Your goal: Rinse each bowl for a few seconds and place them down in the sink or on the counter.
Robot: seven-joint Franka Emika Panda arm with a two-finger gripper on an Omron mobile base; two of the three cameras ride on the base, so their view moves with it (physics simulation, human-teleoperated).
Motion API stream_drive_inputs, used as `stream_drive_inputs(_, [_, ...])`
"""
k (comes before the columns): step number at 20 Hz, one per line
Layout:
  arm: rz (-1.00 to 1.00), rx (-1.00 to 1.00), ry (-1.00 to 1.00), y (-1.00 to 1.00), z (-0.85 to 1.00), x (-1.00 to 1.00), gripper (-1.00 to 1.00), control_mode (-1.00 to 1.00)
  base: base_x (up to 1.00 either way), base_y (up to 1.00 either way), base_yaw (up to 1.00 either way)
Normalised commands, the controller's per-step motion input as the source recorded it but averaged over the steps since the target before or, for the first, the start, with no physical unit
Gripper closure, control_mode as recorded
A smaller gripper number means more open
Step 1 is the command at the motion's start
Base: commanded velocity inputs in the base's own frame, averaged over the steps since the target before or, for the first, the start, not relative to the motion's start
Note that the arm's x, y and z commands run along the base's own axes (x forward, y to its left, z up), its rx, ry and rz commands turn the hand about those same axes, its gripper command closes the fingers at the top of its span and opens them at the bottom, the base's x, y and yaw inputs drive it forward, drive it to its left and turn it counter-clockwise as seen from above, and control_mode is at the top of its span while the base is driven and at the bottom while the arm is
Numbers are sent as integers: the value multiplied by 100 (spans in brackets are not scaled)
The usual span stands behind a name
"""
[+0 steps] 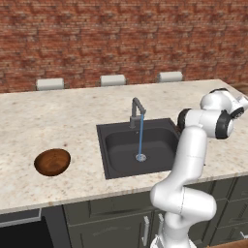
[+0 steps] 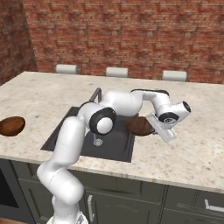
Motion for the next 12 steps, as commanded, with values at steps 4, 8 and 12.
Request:
stream_drive_inputs(4, [0, 0, -2, -28, -16, 0, 100, -100, 0, 0, 0])
stream_drive_inputs(8, [0, 0, -4, -11, -26, 0, 100, -100, 0, 0, 0])
stream_drive_inputs(12, [0, 0, -4, -9, -24, 0, 100, -100, 0, 0, 0])
